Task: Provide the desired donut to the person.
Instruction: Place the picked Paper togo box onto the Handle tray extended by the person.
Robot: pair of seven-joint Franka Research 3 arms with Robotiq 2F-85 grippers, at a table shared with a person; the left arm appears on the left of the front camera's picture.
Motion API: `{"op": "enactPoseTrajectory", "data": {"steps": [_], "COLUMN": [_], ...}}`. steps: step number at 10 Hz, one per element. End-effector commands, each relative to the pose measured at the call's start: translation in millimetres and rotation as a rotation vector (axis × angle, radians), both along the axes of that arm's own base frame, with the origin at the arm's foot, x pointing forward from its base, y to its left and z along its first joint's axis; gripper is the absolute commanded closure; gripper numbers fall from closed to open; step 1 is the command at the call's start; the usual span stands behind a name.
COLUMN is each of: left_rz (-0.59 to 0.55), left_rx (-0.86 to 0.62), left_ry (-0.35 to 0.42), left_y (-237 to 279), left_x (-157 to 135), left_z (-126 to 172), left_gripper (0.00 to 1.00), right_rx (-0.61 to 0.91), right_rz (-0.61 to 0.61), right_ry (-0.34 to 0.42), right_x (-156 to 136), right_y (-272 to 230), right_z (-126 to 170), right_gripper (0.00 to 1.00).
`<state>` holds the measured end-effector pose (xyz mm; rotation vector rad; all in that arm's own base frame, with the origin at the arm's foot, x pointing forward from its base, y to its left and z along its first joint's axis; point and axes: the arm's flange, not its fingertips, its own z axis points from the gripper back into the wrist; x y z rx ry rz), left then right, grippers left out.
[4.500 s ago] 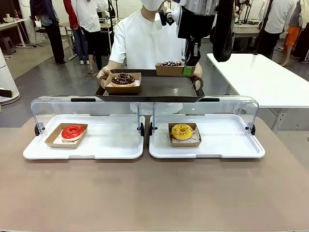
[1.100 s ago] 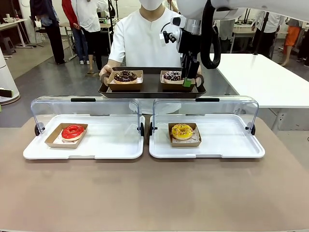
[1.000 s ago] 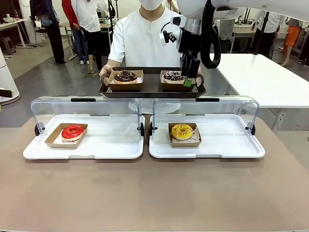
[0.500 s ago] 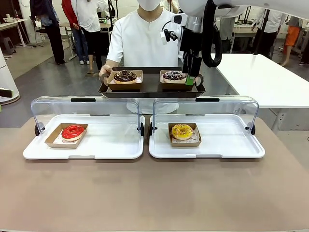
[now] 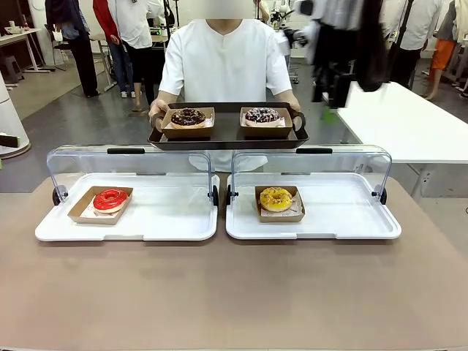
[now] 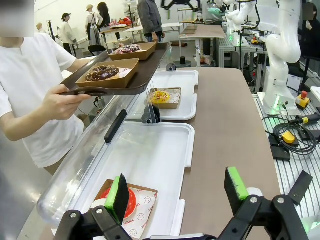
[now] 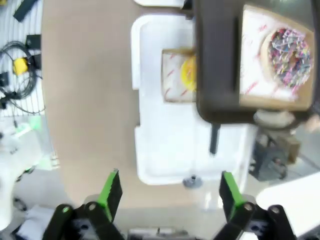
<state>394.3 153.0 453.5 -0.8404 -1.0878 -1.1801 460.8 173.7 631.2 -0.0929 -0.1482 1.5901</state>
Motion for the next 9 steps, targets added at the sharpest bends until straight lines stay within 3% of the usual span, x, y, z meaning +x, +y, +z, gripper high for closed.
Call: {"op": "enactPoseTrajectory", "data": {"steps": [1,4,6,7,8,9], "left_rz": [-0.001,-0.001,-0.001,-0.001,-0.001,-0.001], "left_rx": [-0.009,-0.009,-0.009,-0.009,-0.009,-0.009], "left_ry": [-0.01,-0.01,-0.01,-0.01,-0.01,-0.01], "left_y": [1,1,1,1,1,1], "left_x": [-2,-2,-2,-2,-2,-2], "left_z": [1,1,1,1,1,1], "left_gripper": [0.0,0.0,0.0,0.0,0.0,0.0], "right_rx": [0.043,0.108,0.119,0.092,0.091,0.091], "right_rz": [-0.013,-0.081,-0.113,-0.123,-0.12,-0.12], "right_ry": [-0.026,-0.047,-0.049,-0.09,-0.031,-0.031], "right_x": [-47,-69,-64,-56,-69,-69], "right_y": [-62,-120,-134,-135,-140,-140], "right_z": [-26,-48,-62,-65,-54,-54], "right_gripper": [0.0,0.0,0.0,0.0,0.0,0.0]}}
